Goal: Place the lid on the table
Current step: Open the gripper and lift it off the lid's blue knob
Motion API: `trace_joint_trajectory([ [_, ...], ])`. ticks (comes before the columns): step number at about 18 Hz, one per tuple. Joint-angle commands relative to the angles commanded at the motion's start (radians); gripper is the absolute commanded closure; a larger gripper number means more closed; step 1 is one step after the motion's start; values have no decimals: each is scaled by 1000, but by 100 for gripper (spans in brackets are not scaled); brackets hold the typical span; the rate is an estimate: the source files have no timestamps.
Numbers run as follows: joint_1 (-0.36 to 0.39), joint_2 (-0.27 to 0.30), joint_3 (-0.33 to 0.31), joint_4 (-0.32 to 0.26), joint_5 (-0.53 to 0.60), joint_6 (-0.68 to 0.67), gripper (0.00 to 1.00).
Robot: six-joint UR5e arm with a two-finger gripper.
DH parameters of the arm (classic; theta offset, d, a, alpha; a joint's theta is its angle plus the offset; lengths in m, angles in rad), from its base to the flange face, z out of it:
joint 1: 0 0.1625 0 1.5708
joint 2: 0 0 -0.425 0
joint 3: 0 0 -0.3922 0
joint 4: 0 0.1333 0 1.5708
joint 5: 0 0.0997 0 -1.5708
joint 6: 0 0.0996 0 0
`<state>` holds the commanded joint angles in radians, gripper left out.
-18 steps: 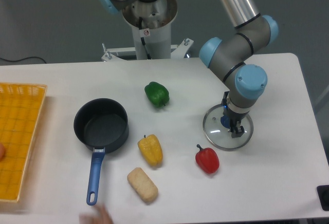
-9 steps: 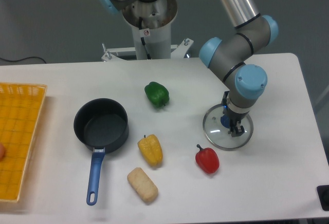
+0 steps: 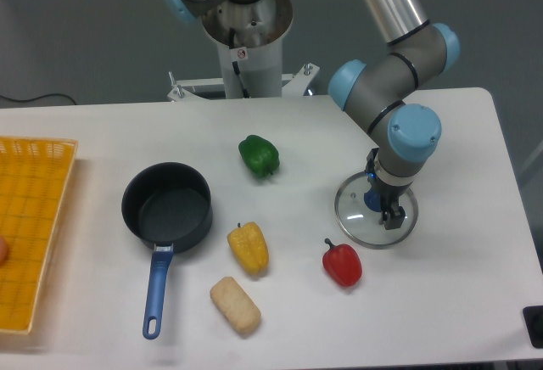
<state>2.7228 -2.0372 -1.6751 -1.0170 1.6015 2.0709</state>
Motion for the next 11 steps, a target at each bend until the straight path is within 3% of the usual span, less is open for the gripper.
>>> trace_joint_trajectory([
  [11,34,94,20,-14,-2,-68,0],
])
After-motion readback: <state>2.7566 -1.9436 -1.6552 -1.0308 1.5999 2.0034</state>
